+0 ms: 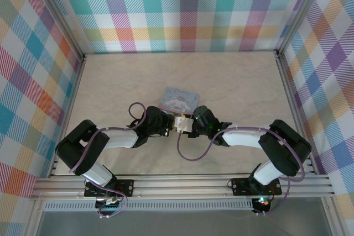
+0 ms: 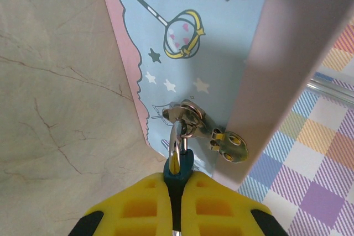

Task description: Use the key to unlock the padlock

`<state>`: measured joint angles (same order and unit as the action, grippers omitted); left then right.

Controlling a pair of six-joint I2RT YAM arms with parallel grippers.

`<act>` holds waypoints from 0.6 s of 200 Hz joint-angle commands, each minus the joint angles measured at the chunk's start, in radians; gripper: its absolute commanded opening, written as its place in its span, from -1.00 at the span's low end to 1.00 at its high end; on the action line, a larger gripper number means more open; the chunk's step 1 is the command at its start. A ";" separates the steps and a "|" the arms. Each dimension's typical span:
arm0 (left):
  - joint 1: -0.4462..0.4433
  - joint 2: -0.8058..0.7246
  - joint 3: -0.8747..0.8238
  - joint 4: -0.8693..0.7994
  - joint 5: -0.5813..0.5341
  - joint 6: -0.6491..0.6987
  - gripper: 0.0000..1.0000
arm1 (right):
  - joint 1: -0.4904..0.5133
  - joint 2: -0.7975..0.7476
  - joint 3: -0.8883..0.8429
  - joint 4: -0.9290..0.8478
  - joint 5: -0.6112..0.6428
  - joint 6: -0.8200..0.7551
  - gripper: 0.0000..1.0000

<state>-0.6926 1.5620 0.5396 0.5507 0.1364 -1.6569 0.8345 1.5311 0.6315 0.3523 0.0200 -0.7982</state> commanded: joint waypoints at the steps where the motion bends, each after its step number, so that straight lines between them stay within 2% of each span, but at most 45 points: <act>1: -0.008 -0.025 0.023 -0.012 -0.009 -0.002 -1.00 | 0.011 0.014 0.033 0.040 0.001 0.001 -0.28; 17: -0.009 -0.024 0.023 -0.013 -0.007 -0.002 -1.00 | 0.012 0.018 0.037 0.037 0.005 0.002 -0.36; 120: -0.007 -0.024 0.023 -0.015 -0.005 -0.002 -1.00 | 0.028 0.057 0.043 0.061 0.031 0.025 -0.54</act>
<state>-0.6926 1.5620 0.5404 0.5461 0.1364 -1.6566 0.8524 1.5761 0.6491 0.3767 0.0532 -0.7937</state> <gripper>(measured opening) 0.073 0.237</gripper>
